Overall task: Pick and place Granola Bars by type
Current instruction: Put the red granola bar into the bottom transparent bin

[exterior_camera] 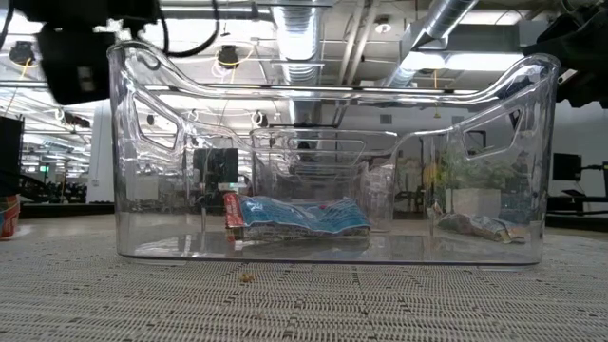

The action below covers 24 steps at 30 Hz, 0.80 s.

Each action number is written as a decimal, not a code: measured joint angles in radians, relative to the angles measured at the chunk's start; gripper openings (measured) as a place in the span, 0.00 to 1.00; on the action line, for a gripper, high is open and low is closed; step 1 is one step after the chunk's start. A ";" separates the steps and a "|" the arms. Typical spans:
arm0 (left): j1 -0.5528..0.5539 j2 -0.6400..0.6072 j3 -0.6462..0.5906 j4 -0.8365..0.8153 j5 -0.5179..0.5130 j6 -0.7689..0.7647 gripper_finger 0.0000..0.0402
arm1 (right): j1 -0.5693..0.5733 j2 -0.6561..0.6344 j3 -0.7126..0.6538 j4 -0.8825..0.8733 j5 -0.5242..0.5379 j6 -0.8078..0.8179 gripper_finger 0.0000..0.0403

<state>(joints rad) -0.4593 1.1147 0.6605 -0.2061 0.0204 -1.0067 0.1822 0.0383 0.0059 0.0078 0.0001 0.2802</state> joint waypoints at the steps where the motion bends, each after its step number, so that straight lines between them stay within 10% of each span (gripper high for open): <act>1: -0.006 -0.021 -0.014 -0.010 0.001 -0.020 0.33 | 0.000 0.001 0.000 0.000 0.000 0.000 0.62; 24: -0.092 0.028 -0.012 -0.308 0.080 -0.316 0.33 | 0.000 0.001 0.000 0.000 0.000 0.000 0.62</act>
<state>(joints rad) -0.5509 1.1427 0.6487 -0.5138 0.1005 -1.3228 0.1825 0.0391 0.0059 0.0080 -0.0002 0.2802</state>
